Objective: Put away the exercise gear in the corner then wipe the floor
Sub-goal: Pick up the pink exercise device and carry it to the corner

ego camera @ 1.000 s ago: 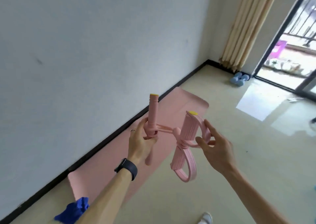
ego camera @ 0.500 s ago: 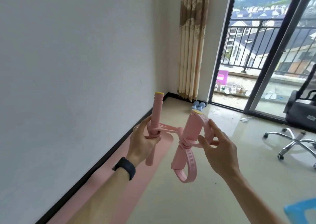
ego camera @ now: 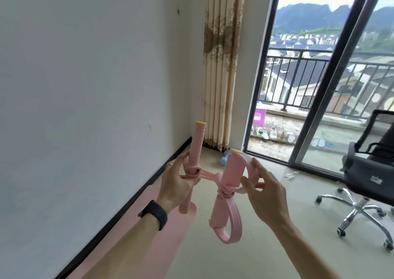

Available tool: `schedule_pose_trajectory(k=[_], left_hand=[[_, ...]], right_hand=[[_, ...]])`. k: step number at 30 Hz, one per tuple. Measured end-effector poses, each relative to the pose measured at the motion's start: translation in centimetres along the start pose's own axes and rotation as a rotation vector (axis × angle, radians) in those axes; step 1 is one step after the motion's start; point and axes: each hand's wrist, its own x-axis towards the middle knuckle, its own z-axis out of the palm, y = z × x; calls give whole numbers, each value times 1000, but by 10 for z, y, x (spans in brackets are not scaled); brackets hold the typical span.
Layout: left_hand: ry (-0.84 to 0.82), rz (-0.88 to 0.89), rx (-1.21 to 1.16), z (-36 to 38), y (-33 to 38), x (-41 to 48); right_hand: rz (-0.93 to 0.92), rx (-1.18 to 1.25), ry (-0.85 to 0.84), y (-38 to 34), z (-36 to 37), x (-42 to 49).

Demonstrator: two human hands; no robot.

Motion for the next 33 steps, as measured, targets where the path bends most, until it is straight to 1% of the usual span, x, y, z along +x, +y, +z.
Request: schedule_pose_trajectory(k=[4,9,15,22,28,31,33], left_hand=[[-37,20,-11,-1,-7,90],[-48,41,18,-2,-5,195],[-42,44,16,27,-30,316],[-54,-7,19,99,-74,441],[-54,-87,72,159,-121,521],[-88,-154,74,185,-153,561],[-103,-169,117,201,-173,582]], right_hand=[[2,-36,33,-5,25,81],[20,0,96,-10,42,178],[6,-12,136,21,72,293],[67,58,88,86,113,426],[189,90,-10,140,150,519],[246,89,-64,162,176,564],[292,96,-91,175,195,593]])
